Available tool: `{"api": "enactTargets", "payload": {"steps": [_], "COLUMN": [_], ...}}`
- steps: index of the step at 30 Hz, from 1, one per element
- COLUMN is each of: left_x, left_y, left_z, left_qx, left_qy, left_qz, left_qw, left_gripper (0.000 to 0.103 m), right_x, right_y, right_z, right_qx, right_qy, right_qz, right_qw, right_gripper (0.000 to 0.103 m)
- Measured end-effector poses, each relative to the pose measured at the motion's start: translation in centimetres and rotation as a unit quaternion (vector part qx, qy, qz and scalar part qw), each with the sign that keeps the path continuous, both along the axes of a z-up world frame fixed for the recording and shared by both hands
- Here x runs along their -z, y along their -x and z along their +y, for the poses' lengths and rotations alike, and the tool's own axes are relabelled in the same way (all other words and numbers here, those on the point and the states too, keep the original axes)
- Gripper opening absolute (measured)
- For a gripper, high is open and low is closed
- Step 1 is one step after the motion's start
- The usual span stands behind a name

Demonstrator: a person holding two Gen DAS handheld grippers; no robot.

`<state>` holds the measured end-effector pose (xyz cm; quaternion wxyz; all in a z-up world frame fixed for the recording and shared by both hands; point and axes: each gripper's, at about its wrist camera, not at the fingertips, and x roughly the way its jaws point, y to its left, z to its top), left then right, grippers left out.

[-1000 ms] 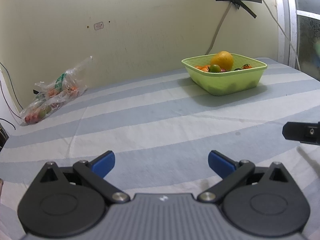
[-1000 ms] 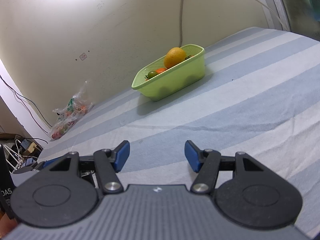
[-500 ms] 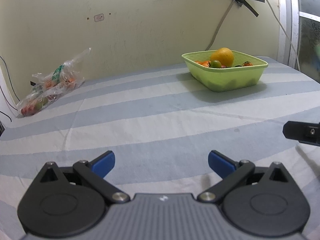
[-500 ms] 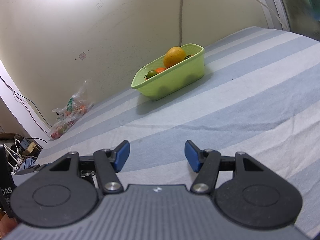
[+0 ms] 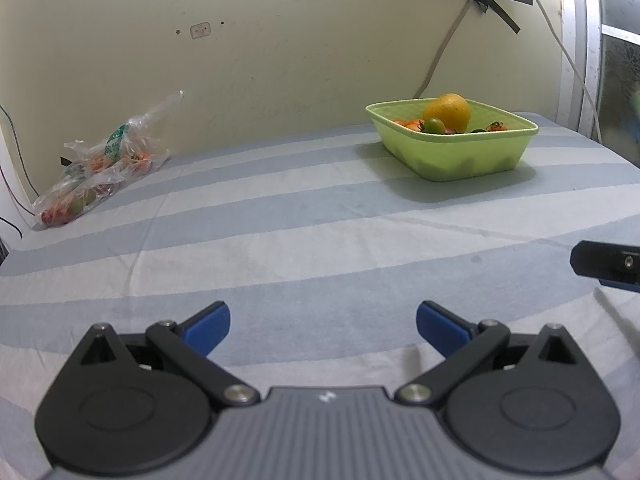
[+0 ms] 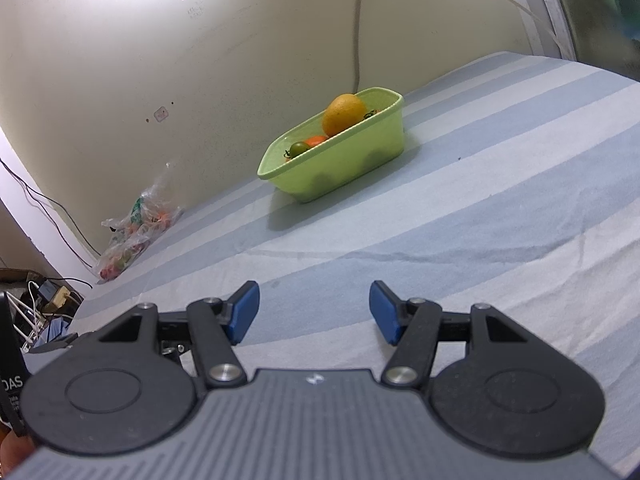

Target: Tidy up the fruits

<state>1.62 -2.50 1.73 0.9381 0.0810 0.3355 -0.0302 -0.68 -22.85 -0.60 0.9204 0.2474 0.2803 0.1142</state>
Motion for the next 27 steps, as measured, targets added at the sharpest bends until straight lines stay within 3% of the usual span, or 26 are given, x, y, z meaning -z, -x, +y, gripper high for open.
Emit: {"api": "enactTargets", "payload": {"steps": [27], "left_x": [-0.36], "left_y": [-0.03], "left_z": [-0.01], "left_qx": [-0.006], "left_qy": [-0.002], "left_qz": [0.000], "left_qw": [1.0000], "left_gripper": [0.103], "right_x": [-0.18], "right_y": [0.10], "right_z": [-0.16], "right_qx": [0.001], "right_qy": [-0.001], "right_qz": [-0.002], "right_qw": [1.000], "right_gripper": [0.064]}}
